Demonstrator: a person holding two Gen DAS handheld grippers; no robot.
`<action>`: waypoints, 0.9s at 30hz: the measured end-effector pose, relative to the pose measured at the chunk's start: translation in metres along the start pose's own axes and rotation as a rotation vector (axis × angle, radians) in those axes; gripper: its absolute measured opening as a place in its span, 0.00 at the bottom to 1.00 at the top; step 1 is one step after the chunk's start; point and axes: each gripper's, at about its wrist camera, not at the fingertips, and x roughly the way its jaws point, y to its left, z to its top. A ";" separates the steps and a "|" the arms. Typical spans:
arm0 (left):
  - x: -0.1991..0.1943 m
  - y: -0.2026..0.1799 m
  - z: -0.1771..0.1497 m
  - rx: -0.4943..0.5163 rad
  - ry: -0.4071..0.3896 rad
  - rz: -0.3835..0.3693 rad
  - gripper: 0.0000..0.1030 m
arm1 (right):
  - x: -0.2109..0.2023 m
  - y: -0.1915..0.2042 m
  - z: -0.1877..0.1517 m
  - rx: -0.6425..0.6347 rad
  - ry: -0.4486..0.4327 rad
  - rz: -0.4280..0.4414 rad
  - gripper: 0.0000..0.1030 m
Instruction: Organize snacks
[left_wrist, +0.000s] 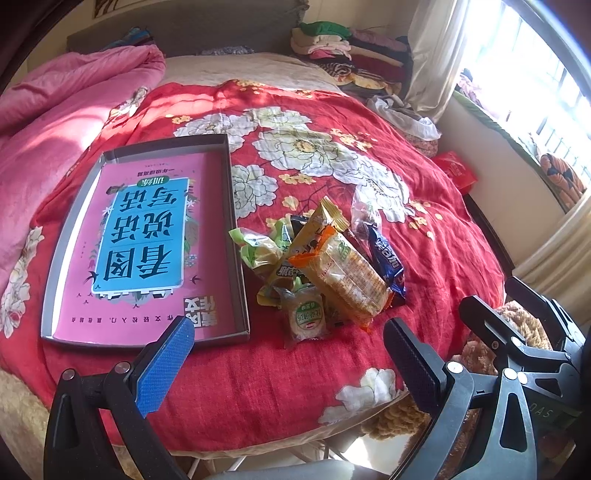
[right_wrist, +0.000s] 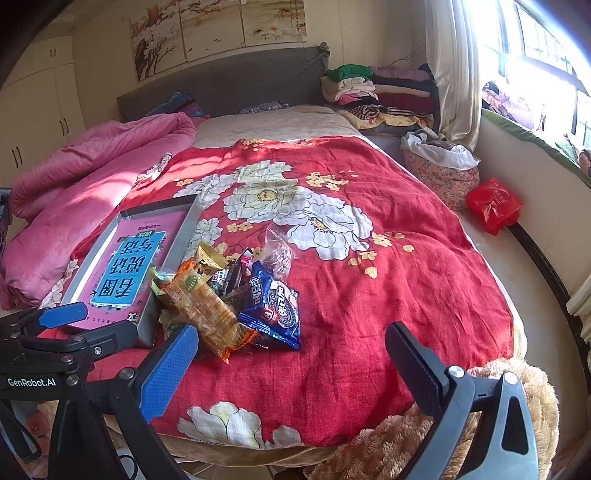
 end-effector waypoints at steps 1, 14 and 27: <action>0.000 0.000 0.000 0.001 -0.001 0.001 0.99 | 0.000 0.000 0.000 0.000 0.001 0.000 0.99; 0.002 -0.005 0.001 0.000 0.000 -0.004 0.99 | 0.002 -0.001 -0.001 0.000 0.007 -0.003 0.99; 0.008 -0.001 0.007 -0.020 0.024 -0.052 0.99 | 0.006 -0.004 -0.003 0.009 0.018 -0.004 0.99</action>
